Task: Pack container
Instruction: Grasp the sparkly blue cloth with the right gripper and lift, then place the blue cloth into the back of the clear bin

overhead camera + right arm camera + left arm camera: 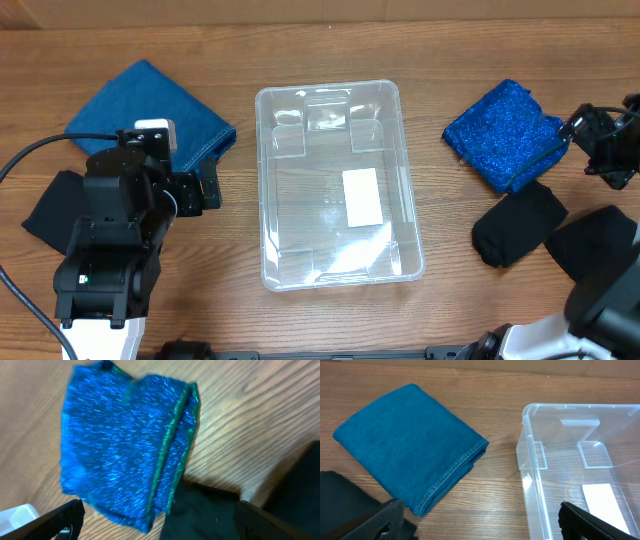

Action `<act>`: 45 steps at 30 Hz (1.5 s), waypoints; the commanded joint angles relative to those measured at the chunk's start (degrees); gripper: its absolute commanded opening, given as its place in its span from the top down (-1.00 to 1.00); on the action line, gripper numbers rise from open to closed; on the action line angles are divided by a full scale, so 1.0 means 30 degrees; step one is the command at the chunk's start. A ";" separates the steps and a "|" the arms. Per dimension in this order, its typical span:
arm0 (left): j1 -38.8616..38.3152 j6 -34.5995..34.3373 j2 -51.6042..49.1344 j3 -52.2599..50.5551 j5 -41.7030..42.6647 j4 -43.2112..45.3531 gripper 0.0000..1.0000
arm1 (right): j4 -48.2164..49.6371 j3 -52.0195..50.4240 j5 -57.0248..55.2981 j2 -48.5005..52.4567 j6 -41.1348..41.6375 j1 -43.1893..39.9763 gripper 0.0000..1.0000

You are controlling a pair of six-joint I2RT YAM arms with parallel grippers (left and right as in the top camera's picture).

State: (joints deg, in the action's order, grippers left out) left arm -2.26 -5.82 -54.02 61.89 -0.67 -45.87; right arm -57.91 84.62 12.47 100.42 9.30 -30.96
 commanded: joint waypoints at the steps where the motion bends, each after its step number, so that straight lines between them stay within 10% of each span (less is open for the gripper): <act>1: -0.0117 -0.0146 0.0073 0.0539 0.0095 0.0007 -1.00 | 0.0408 0.0423 0.1727 0.2419 -0.0743 -0.0124 -1.00; 15: -0.0117 -0.0204 0.0036 0.0532 0.0233 -0.0080 -1.00 | 0.3257 0.0408 0.6557 0.8735 -0.0597 0.0386 -1.00; 23: -0.0117 -0.0204 0.0044 0.0532 0.0233 -0.0146 -1.00 | 0.3271 0.0466 0.8845 0.8400 -0.0612 0.0452 0.54; 38: -0.0109 -0.0182 0.0044 0.0532 0.0015 -0.0138 -1.00 | -0.0036 0.2754 1.1584 -0.6069 -0.1268 0.7577 0.71; 45: -0.0117 -0.0189 0.0044 0.0532 0.0022 -0.0138 -1.00 | -0.1151 0.2375 0.9231 -0.4903 -0.1260 1.5045 0.70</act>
State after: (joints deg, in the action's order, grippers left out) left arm -2.26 -5.82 -54.02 61.93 -0.67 -46.33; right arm -61.71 91.70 43.46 83.33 6.00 9.96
